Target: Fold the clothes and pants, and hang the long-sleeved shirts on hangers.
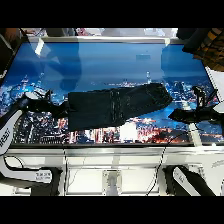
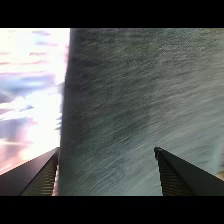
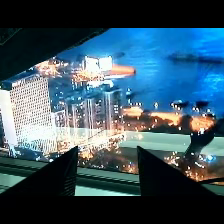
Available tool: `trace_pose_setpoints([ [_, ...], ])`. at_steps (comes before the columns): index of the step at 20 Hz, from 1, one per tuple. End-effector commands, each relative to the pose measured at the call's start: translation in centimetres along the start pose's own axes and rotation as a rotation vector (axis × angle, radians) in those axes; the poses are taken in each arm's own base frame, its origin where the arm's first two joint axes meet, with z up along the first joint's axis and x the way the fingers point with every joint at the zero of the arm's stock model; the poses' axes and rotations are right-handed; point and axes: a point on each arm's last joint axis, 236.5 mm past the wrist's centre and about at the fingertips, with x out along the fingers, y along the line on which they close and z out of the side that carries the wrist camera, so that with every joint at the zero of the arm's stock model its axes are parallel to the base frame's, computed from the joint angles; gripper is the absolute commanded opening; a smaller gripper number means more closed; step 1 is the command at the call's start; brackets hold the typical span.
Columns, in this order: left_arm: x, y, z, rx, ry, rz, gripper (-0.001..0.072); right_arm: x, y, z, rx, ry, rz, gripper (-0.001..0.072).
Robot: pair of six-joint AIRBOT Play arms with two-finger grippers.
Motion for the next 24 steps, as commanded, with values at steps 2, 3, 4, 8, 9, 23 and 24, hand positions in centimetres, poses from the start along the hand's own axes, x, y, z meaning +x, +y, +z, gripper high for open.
trace_pose_setpoints([
  [2,2.5,-1.4,-0.1,0.040,0.018,-0.048,0.0559,0.0,0.0,0.0,0.000,-0.001,0.000,0.0410],
  [3,3.0,-2.8,-0.1,0.059,0.013,-0.084,0.0481,0.0,0.0,0.1,0.000,-0.003,-0.001,0.0410],
  [4,3.4,-4.0,-0.1,0.068,0.011,-0.113,0.0302,0.0,0.0,0.1,0.000,-0.005,-0.001,0.0409],
  [8,2.3,-6.4,-1.5,0.087,0.088,-0.181,0.0028,0.0,0.0,0.2,0.001,-0.007,0.000,0.0409],
  [9,0.9,-6.8,-1.9,0.085,0.114,-0.212,0.0027,0.0,0.0,0.2,0.000,-0.007,0.000,0.0410],
  [23,-26.6,-8.6,-1.1,-0.008,-0.243,-0.040,0.0026,0.0,-0.2,0.6,-0.008,-0.026,-0.008,0.0410],
  [24,-26.8,-9.3,-1.0,-0.008,-0.248,-0.049,0.0027,0.0,-0.2,0.6,-0.009,-0.026,-0.008,0.0410],
])
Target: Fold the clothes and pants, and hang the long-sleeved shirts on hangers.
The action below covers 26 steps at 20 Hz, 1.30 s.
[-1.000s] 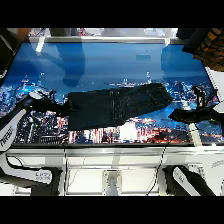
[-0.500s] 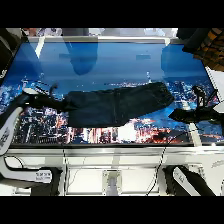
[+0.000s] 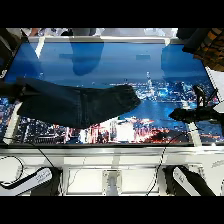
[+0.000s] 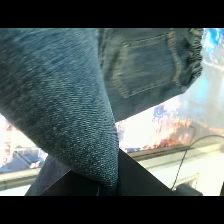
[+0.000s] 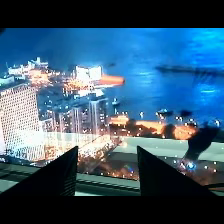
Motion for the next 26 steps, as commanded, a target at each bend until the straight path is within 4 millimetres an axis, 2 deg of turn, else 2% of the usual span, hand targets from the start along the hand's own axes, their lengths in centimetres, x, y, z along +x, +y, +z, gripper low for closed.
trace_pose_setpoints([
  [1,-2.0,-2.1,0.4,-0.027,-0.039,0.012,0.0027,0.0,0.0,0.1,-0.007,-0.005,-0.002,0.0410],
  [3,-0.5,-3.9,0.3,-0.019,-0.007,-0.030,0.0026,0.0,-0.1,0.3,-0.020,-0.014,-0.005,0.0410],
  [5,1.9,-5.0,0.0,-0.028,0.057,-0.043,0.0027,0.0,-0.2,0.7,-0.021,-0.029,-0.011,0.0409],
  [10,10.2,-8.7,1.5,-0.028,0.095,-0.081,0.0027,0.0,-0.4,1.2,-0.022,-0.049,-0.019,0.0410],
  [16,18.8,-12.2,0.0,-0.033,0.176,-0.113,0.0027,0.0,-0.5,1.4,-0.023,-0.061,-0.023,0.0410],
  [20,22.1,-15.0,-1.8,0.055,0.225,-0.129,0.0027,-0.1,-0.7,2.0,-0.026,-0.083,-0.032,0.0410],
  [24,23.9,-19.8,-1.2,0.183,0.159,-0.185,0.0027,-0.1,-0.7,2.0,-0.026,-0.083,-0.032,0.0410],
  [26,25.2,-21.6,-1.7,0.222,0.173,-0.203,0.0027,-0.1,-0.7,2.0,-0.026,-0.083,-0.032,0.0410],
])
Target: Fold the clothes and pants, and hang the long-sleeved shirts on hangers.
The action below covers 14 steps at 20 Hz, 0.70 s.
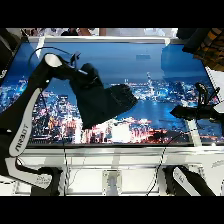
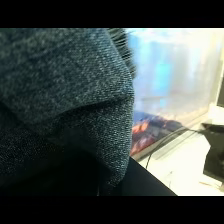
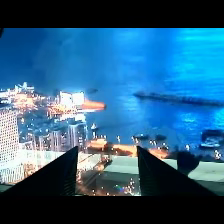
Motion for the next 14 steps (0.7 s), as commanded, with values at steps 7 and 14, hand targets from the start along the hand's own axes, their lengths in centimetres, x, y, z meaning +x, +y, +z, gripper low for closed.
trace_pose_setpoints([
  [7,10.8,-1.6,-1.2,0.077,0.101,-0.014,0.0029,0.0,0.0,0.0,0.000,-0.001,0.000,0.0410],
  [14,13.5,-7.9,-2.0,0.252,0.047,-0.243,0.0324,0.0,0.0,0.5,0.004,-0.023,-0.001,0.0410],
])
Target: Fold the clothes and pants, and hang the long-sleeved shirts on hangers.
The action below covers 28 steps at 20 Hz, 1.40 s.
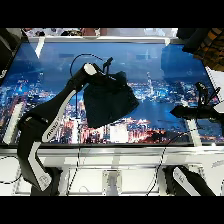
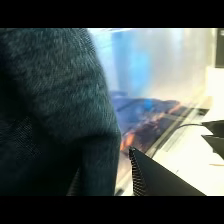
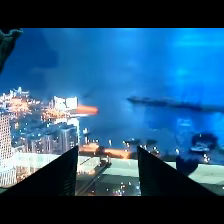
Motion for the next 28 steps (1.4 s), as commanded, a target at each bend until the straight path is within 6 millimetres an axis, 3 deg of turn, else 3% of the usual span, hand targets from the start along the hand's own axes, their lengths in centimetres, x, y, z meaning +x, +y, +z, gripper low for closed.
trace_pose_setpoints([
  [1,1.5,-3.4,-0.1,0.070,-0.028,-0.111,0.0324,0.0,0.3,0.4,0.008,-0.016,0.010,0.0410],
  [7,3.6,-6.3,-2.6,0.086,0.022,-0.156,0.0349,0.0,1.1,1.7,0.035,-0.072,0.047,0.0410],
  [10,2.4,-6.0,-1.7,0.107,-0.001,-0.150,0.0349,0.6,2.3,3.1,-0.037,-0.120,0.047,0.0442],
  [11,1.4,-5.1,-1.2,0.128,-0.003,-0.122,0.0350,1.2,2.8,4.0,-0.059,-0.146,0.043,0.0553],
  [12,0.2,-3.8,-0.9,0.151,0.004,-0.080,0.0349,2.0,3.5,4.9,-0.083,-0.167,0.043,0.0594],
  [13,-1.3,-1.8,-0.9,0.162,0.031,-0.009,0.0349,3.0,4.5,5.7,-0.109,-0.164,0.052,0.0594],
  [15,-4.8,4.0,-2.0,0.135,0.119,0.217,0.0349,5.6,6.9,6.8,-0.176,-0.100,0.091,0.0594],
  [18,-12.4,13.5,-4.9,0.072,0.290,0.660,0.0350,10.2,10.2,8.5,-0.272,0.030,0.153,0.0601],
  [20,-16.9,17.0,-6.0,0.066,0.370,0.872,0.0351,13.0,11.6,9.0,-0.349,0.137,0.184,0.0614],
  [22,-18.8,18.1,-5.8,0.080,0.381,0.955,0.0352,15.4,12.5,9.2,-0.403,0.219,0.216,0.0618],
  [26,-19.1,18.2,-4.4,0.136,0.321,0.944,0.0352,18.5,14.0,9.0,-0.485,0.298,0.257,0.0619],
  [28,-19.8,19.2,-4.9,0.117,0.306,0.948,0.0352,19.4,14.5,8.9,-0.523,0.311,0.255,0.0618],
])
